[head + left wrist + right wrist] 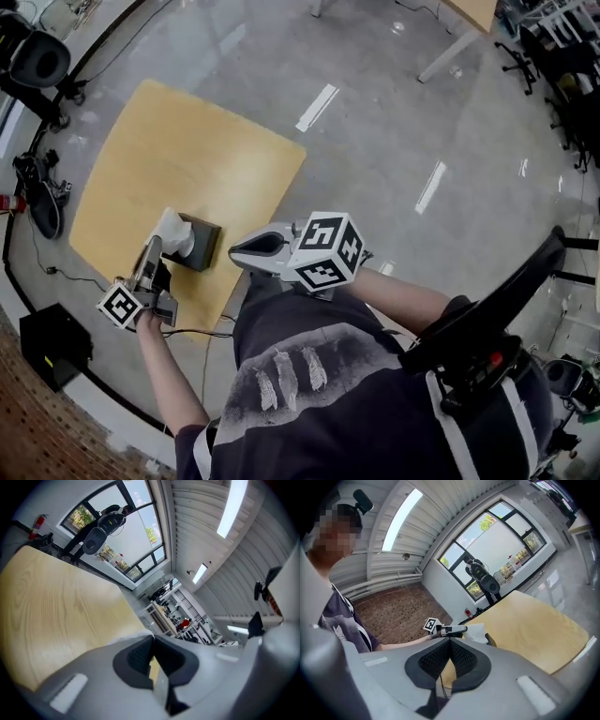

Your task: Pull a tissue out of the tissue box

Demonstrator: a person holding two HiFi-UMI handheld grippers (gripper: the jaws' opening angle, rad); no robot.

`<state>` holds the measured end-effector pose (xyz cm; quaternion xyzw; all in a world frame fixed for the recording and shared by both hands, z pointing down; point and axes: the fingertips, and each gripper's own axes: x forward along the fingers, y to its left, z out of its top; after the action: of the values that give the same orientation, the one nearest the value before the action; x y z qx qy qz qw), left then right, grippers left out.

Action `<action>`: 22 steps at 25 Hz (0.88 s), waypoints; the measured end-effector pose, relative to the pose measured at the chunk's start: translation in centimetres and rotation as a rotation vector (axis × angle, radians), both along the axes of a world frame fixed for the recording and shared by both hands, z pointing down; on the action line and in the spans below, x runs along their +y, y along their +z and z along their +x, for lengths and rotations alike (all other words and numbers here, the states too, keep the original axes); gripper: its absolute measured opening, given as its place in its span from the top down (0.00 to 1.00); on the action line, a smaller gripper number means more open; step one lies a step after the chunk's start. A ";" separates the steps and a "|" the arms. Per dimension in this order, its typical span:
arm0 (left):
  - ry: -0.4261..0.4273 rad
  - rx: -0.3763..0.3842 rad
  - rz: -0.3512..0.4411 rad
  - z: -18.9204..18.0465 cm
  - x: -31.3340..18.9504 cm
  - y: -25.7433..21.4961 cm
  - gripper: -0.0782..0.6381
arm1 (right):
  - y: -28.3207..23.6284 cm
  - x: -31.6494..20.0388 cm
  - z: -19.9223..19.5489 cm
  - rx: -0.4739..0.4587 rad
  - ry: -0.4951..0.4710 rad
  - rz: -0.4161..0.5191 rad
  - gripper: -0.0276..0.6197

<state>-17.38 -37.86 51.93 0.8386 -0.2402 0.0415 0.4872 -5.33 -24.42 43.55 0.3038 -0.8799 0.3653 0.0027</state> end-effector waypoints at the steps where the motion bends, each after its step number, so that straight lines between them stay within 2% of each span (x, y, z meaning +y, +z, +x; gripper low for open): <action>1: -0.008 0.011 0.005 0.3 0.0 -0.5 0.89 | -0.3 0.1 0.1 -0.005 0.005 0.009 0.96; 4: -0.054 0.022 0.035 0.6 0.1 -2.0 0.89 | -1.6 0.9 0.8 -0.029 0.025 0.037 0.96; 6: -0.055 0.051 0.073 1.6 0.6 -4.1 0.89 | -2.7 1.5 1.4 -0.049 0.034 0.055 0.96; 8: -0.027 0.118 0.105 4.4 2.0 -6.4 0.89 | -3.5 2.6 3.0 -0.064 0.041 0.067 0.96; 10: -0.022 0.139 0.126 7.4 4.0 -7.8 0.89 | -3.7 4.5 5.7 -0.082 0.038 0.083 0.96; 13: -0.057 0.092 0.128 10.6 6.4 -7.5 0.89 | -3.2 7.0 9.5 -0.117 0.039 0.108 0.96; 15: -0.070 0.027 0.142 11.0 7.2 -6.8 0.89 | -2.6 8.0 10.4 -0.126 0.038 0.110 0.96; 17: -0.081 -0.045 0.182 10.0 8.1 -7.1 0.89 | -2.5 8.8 9.6 -0.132 0.013 0.106 0.96; 22: -0.143 -0.048 0.202 8.0 11.5 -8.6 0.89 | -2.1 10.4 7.4 -0.150 -0.079 0.069 0.96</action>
<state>-9.43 -26.34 43.31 0.8628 -0.3137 0.0023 0.3963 2.02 -14.04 41.48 0.2406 -0.9010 0.3561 -0.0595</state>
